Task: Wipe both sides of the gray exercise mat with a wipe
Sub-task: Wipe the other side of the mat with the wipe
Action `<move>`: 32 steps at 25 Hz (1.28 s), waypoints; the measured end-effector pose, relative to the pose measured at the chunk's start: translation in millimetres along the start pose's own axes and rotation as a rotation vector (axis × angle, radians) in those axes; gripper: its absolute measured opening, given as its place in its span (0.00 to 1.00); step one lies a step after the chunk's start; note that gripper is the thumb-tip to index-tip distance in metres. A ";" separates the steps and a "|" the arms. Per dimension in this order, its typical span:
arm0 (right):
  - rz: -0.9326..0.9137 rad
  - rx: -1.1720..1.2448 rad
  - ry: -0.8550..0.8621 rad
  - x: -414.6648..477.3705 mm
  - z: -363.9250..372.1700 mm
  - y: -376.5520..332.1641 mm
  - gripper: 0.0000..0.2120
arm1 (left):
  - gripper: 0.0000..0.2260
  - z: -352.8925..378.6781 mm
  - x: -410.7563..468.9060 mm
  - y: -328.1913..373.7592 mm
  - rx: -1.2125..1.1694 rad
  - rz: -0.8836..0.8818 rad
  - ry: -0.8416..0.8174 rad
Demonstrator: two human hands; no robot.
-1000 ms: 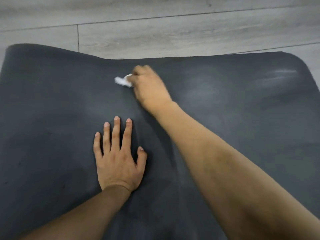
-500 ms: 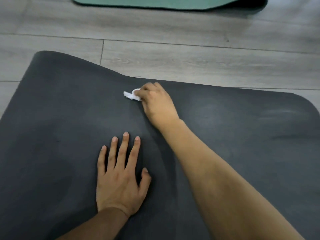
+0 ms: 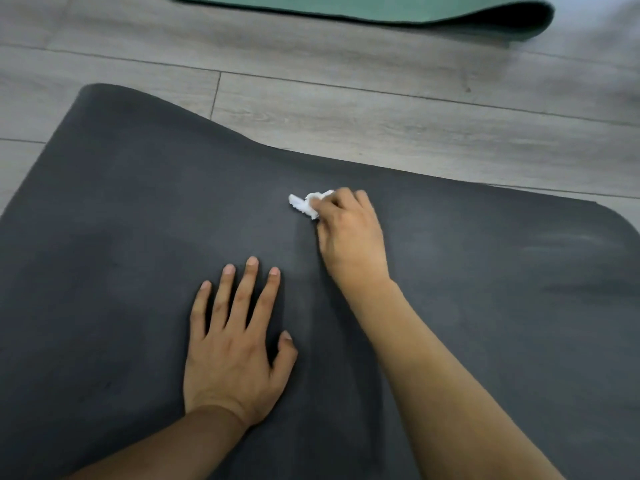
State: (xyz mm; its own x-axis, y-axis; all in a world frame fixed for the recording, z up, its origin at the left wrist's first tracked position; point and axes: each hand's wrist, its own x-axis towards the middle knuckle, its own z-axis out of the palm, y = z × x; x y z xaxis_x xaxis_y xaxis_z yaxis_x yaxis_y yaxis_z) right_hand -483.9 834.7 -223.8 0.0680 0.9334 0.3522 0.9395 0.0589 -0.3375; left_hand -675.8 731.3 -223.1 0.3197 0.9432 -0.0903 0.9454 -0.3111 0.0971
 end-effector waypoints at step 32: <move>0.380 -0.160 0.118 29.9 -12.1 74.1 0.14 | 0.35 4.3 -0.8 -0.1 0.014 0.023 0.039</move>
State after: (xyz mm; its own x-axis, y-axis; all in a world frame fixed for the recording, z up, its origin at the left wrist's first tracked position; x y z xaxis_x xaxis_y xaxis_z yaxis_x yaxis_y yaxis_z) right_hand -408.2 862.8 -227.7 0.4485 0.8309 0.3293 0.8798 -0.3457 -0.3262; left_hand -675.8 730.1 -227.4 0.3391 0.9395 -0.0493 0.9386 -0.3344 0.0849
